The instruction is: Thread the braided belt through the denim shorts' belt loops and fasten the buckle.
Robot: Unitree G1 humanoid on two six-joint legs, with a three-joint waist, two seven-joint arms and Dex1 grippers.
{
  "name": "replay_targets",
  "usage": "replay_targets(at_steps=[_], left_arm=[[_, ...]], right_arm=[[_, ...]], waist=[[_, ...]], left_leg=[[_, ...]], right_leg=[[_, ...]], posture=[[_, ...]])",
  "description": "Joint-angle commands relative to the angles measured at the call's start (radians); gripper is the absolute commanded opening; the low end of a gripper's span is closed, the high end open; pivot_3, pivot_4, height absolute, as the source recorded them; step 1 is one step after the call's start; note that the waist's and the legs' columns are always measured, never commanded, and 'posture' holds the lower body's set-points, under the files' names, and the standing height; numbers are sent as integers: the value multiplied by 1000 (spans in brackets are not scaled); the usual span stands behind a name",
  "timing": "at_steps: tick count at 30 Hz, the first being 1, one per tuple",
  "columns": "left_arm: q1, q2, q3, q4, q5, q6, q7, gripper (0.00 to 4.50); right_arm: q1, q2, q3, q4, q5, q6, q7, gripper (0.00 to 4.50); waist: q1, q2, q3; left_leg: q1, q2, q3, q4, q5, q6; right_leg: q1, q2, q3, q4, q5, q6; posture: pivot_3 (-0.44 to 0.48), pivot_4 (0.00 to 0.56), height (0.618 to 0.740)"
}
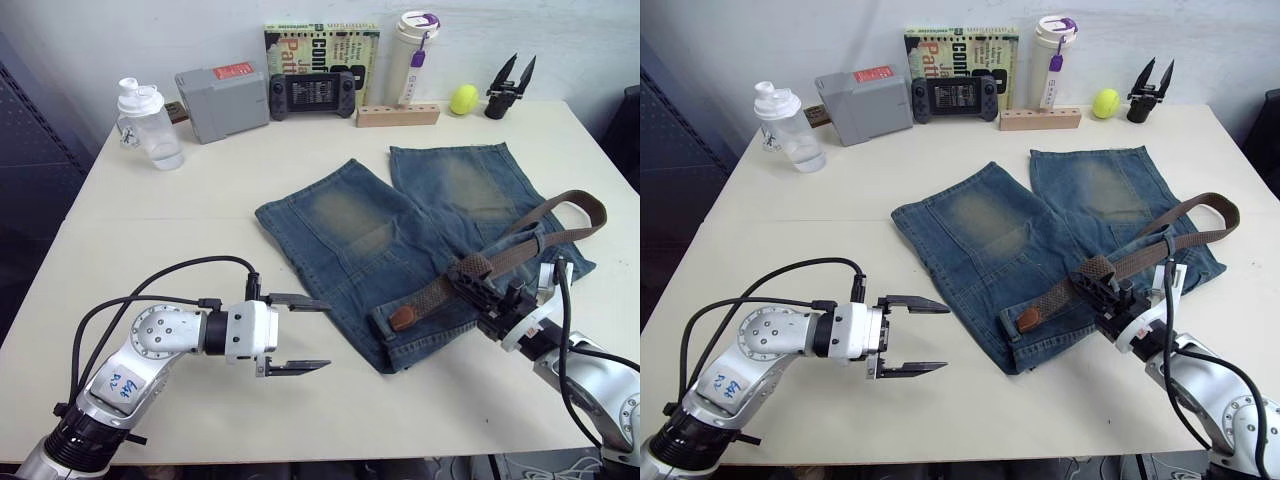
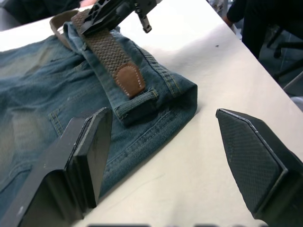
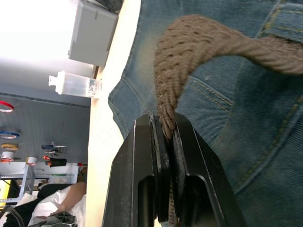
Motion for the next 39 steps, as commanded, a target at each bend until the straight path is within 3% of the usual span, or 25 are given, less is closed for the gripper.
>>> replay_targets(at_steps=[1, 17, 39], left_arm=[[8, -15, 25, -53, 12, 11, 14, 3827], [22, -45, 48, -80, 31, 38, 8, 3827], [-4, -72, 55, -69, 55, 47, 6, 3827]], right_arm=[[1, -12, 13, -16, -34, 0, 37, 0], [-54, 37, 47, -67, -321, -82, 133, 0], [7, 20, 133, -195, -522, -38, 257, 0]], waist=[[0, 0, 0], [-1, 0, 0], [-2, 0, 0]], left_leg=[[0, 0, 0, 0, 0, 0], [0, -1, 1, 0, 0, 0], [0, -2, 1, 0, 0, 0]], right_leg=[[0, 0, 0, 0, 0, 0], [0, 0, 0, 0, 0, 0], [0, 1, 0, 0, 0, 0]], posture=[[0, 150, 731], [0, 150, 731], [0, 150, 731]])
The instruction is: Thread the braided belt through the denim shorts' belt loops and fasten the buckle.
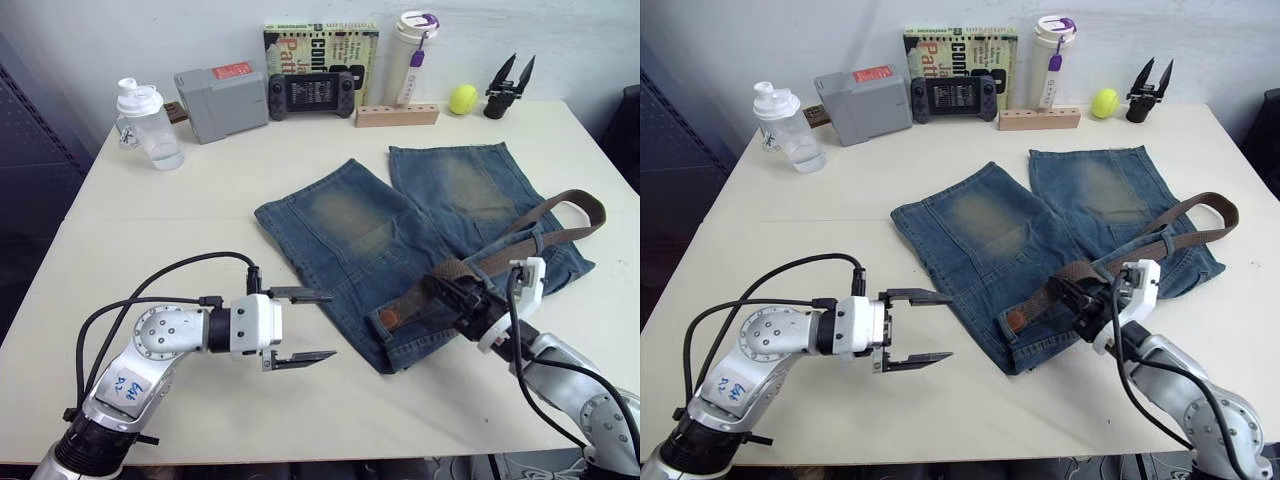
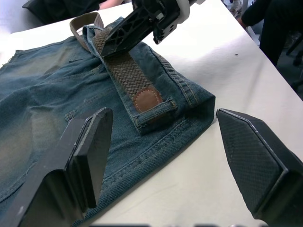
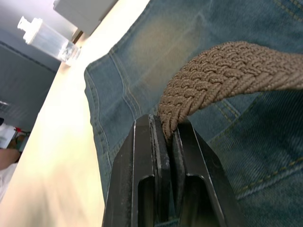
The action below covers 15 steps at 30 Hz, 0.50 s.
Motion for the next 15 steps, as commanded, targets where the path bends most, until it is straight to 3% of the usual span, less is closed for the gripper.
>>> replay_targets(at_steps=[1, 6, 9, 12, 15], left_arm=[[-7, -7, 14, -33, 5, -8, 0, 3827], [-11, -8, 5, -18, 37, -32, -5, 3827], [-19, -3, -27, 53, 157, -152, -3, 3827], [-59, 5, -87, 195, 348, -409, 5, 3827], [-86, -15, -116, 273, 402, -534, 13, 3827]], right_arm=[[6, 13, 22, -50, -31, -6, 28, 0], [5, 47, 79, -39, -113, -5, 29, 0], [8, 72, 120, -31, -123, 21, -8, 0], [11, 88, 147, -12, -67, 76, -63, 0], [13, 92, 158, 15, -22, 124, -112, 0]], waist=[[0, 0, 0], [0, 0, 0], [-1, 0, 0], [0, 0, 0], [-1, 0, 0]], left_leg=[[0, 0, 0, 0, 0, 0], [0, 0, 0, 0, 0, 0], [0, -1, 0, 0, 0, 0], [0, -2, 2, -1, 0, 0], [0, -2, 3, -1, 0, 0]], right_leg=[[0, 0, 0, 0, 0, 0], [0, 0, 0, 0, 0, 0], [0, 0, 0, 0, 0, 0], [0, 1, -1, 0, 0, 0], [0, 1, -1, 0, 0, -1]], posture=[[0, 150, 731], [0, 150, 731], [0, 150, 731], [0, 150, 731], [0, 150, 731]])
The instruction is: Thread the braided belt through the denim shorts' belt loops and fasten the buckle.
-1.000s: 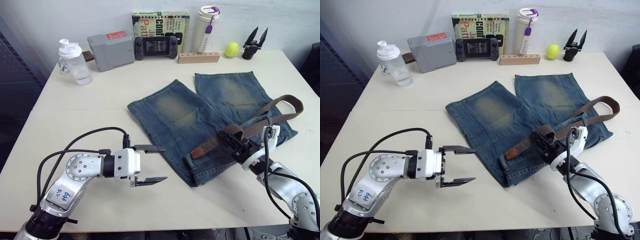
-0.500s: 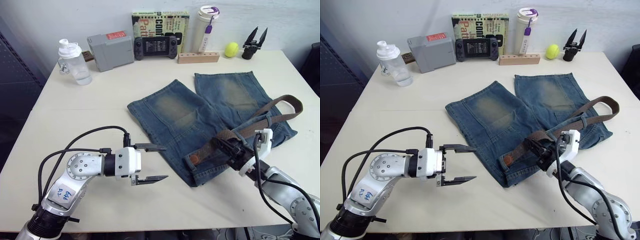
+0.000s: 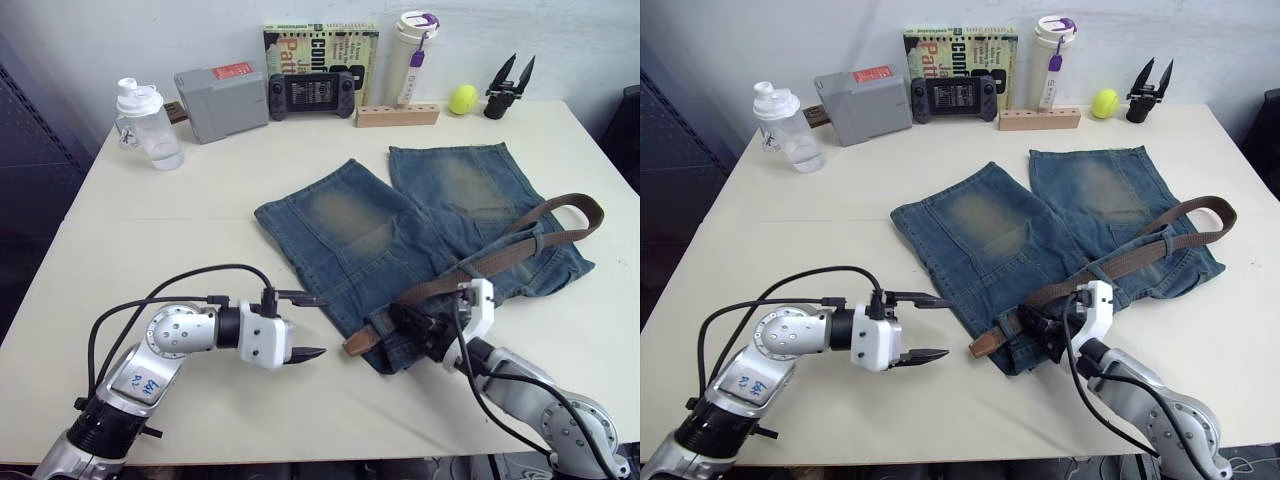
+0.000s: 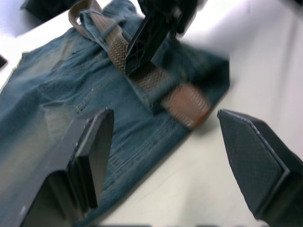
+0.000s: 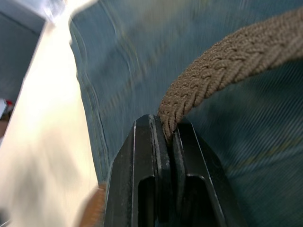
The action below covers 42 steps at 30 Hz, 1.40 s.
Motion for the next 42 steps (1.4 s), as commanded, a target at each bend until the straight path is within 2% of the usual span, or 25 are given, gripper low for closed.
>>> replay_targets(at_steps=[1, 6, 12, 15, 21, 24, 30, 31, 41, 42], left_arm=[[-30, -22, -39, 64, 61, -167, 11, 3827], [-32, -26, -71, 130, 82, -290, 6, 3827], [-97, -125, -82, 242, 190, -449, 125, 3827], [-124, -148, -90, 289, 235, -485, 157, 3827], [-146, -160, -107, 318, 240, -520, 181, 3827], [-147, -155, -116, 318, 229, -529, 177, 3014], [-156, -149, -132, 330, 244, -538, 174, 253], [-159, -149, -133, 332, 246, -539, 175, 27], [-177, -153, -136, 358, 263, -553, 191, 27], [-178, -153, -135, 360, 263, -555, 193, 0]], right_arm=[[6, 5, 11, 16, 75, 58, -57, 0], [-1, 14, 21, 31, 94, 79, -109, 0], [-1, 21, 21, 24, 107, 81, -128, 0], [-2, 25, 22, 21, 110, 80, -133, 0], [-6, 30, 21, 17, 114, 75, -143, 0], [-9, 33, 22, 17, 114, 73, -147, 0], [-12, 44, 23, 15, 114, 68, -152, 0], [-13, 44, 22, 15, 113, 68, -152, 0], [-35, 41, -9, 8, 133, 53, -181, 0], [-33, 32, -20, 0, 156, 55, -178, 821]], waist=[[0, 0, 0], [-1, 0, 0], [1, -1, -1], [-1, -2, -1], [-1, -1, -2], [-1, -1, -2], [-1, -1, -2], [-1, -1, -2], [-1, -1, -2], [-1, -2, -2]], left_leg=[[0, 0, 0, 0, 0, 0], [0, 2, -1, 0, 0, 0], [0, 3, -1, 1, 0, 0], [0, 3, -1, 0, 0, 0], [1, 4, -1, 0, 0, 0], [1, 4, -2, 0, 0, 0], [1, 5, -2, 0, 0, 0], [1, 5, -2, 0, 0, 0], [1, 5, -2, 0, 0, 0], [1, 5, -2, 0, 0, 0]], right_leg=[[0, 0, 0, 0, 0, 0], [0, 0, -1, 0, 0, 0], [1, -1, -1, 0, 0, 0], [1, -1, -1, 1, 0, 0], [1, -1, -2, 0, 0, 0], [1, -1, -2, 0, 0, 0], [1, -1, -2, 0, 0, 0], [1, -1, -2, 0, 0, 0], [1, -1, -2, 1, 0, 0], [1, -1, -2, 0, 0, 0]], posture=[[0, 150, 731], [0, 150, 731], [0, 150, 731], [0, 150, 731], [0, 150, 731], [0, 150, 731], [0, 150, 731], [0, 150, 731], [0, 150, 731], [0, 150, 731]])
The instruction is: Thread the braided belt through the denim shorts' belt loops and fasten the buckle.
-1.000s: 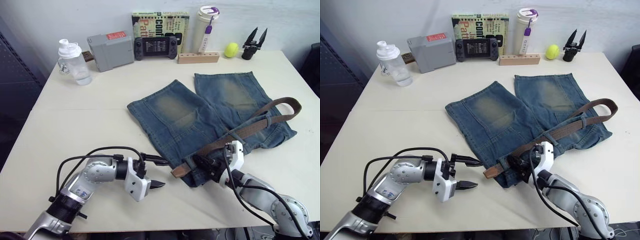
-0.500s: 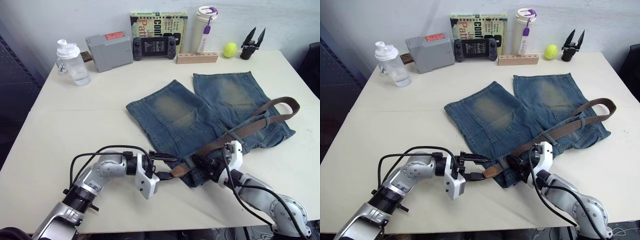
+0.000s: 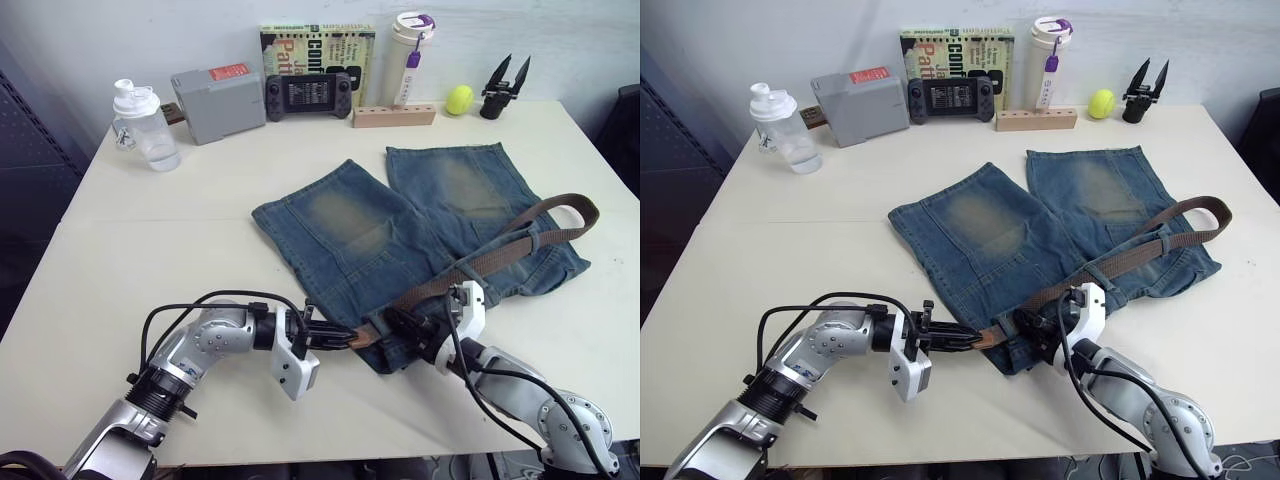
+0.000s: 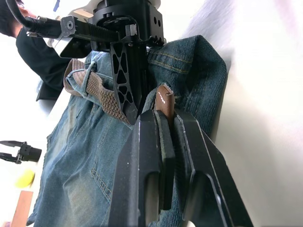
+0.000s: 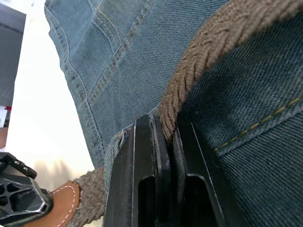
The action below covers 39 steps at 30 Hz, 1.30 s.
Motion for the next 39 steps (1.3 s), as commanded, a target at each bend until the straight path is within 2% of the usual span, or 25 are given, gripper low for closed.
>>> replay_targets(at_steps=[1, 5, 8, 9, 13, 16, 18, 19, 20, 21, 25, 28, 33, 36, 39], left_arm=[[-11, -2, -3, -3, 2, -10, 21, 0], [-13, 9, 0, 4, -4, -19, 26, 0], [-11, 17, 4, 7, -11, -19, 27, 0], [-9, 18, 8, 10, -21, -13, 27, 0], [-13, 32, 20, 28, -29, -18, 32, 0], [-15, 39, 24, 35, -31, -20, 38, 0], [-13, 42, 25, 35, -30, -23, 40, 0], [-12, 43, 25, 34, -30, -25, 41, 0], [-9, 45, 24, 32, -31, -24, 42, 0], [-7, 46, 23, 31, -30, -24, 44, 0], [-2, 50, 23, 26, -31, -21, 48, 0], [4, 57, 28, 19, -35, -24, 52, 0], [35, 96, 59, 7, -67, -11, 56, 0], [86, 175, 128, 34, -97, -45, 69, 0], [175, 339, 216, 165, -148, -176, 66, 0]], right_arm=[[2, -19, -25, -26, 71, -1, -4, 1048], [0, -70, -116, -36, 165, -31, 16, 2791], [12, -159, -167, -61, 182, -13, 106, 4259], [19, -195, -186, -73, 169, -5, 161, 4461], [50, -304, -229, -103, -31, -49, 349, 4461], [93, -355, -225, -92, -240, -140, 499, 3689], [115, -379, -186, -77, -365, -183, 546, 2793], [121, -386, -168, -70, -417, -200, 560, 2793], [131, -392, -144, -63, -484, -225, 583, 2057], [141, -396, -120, -51, -546, -245, 598, 1822], [160, -394, -56, -7, -719, -295, 635, 53], [160, -377, 11, 34, -837, -299, 621, 53], [142, -321, 66, 50, -882, -219, 588, 53], [137, -293, 66, 43, -882, -188, 573, 53], [126, -266, 67, 28, -880, -161, 566, 53]], waist=[[0, 0, 0], [3, 0, 0], [2, 0, 0], [2, 0, 0], [2, 1, 1], [3, 1, 1], [3, 1, 1], [3, 1, 1], [3, 1, 1], [3, 1, 1], [3, 1, 1], [2, 1, 1], [-4, -6, -3], [-6, -8, -5], [-25, -12, -7]], left_leg=[[0, 0, 0, 0, 0, 0], [-1, 0, 0, 0, 0, 1], [-1, -1, 0, 1, -1, 2], [-1, 0, 0, 1, -1, 3], [-1, 0, 0, 1, -1, 3], [0, -1, 0, 1, -1, 3], [0, -1, 0, 1, -2, 3], [0, -1, 0, 1, -2, 3], [0, -2, 0, 1, -1, 3], [0, -2, 0, 1, -1, 3], [0, -4, 1, 1, -1, 3], [0, -4, 1, 2, -1, 3], [2, -3, 0, 1, -1, 2], [3, 0, -1, 1, -1, 2], [5, 1, -2, 0, -2, 1]], right_leg=[[0, 0, 0, 0, 0, 0], [0, -1, 0, 0, 0, 0], [0, -2, 0, 0, 0, 0], [0, -2, 0, 0, 0, 0], [-1, -2, 1, 0, 0, 0], [0, -1, 1, -1, 0, 1], [0, -1, 1, -1, 0, 1], [0, -1, 1, -1, 0, 1], [0, -1, 1, -1, 0, 1], [0, -1, 1, -1, 0, 1], [0, -1, 0, -1, 0, 1], [0, -1, 0, -1, 0, 1], [2, 0, 0, -1, 0, 1], [3, 0, 0, -1, 0, 1], [3, 1, 0, -1, 0, 0]], posture=[[0, 150, 731], [0, 150, 731], [0, 150, 731], [0, 150, 731], [0, 150, 731], [0, 150, 731], [0, 150, 731], [0, 150, 731], [0, 150, 731], [0, 150, 731], [0, 150, 731], [0, 150, 731], [0, 150, 731], [0, 150, 731], [0, 150, 731]])
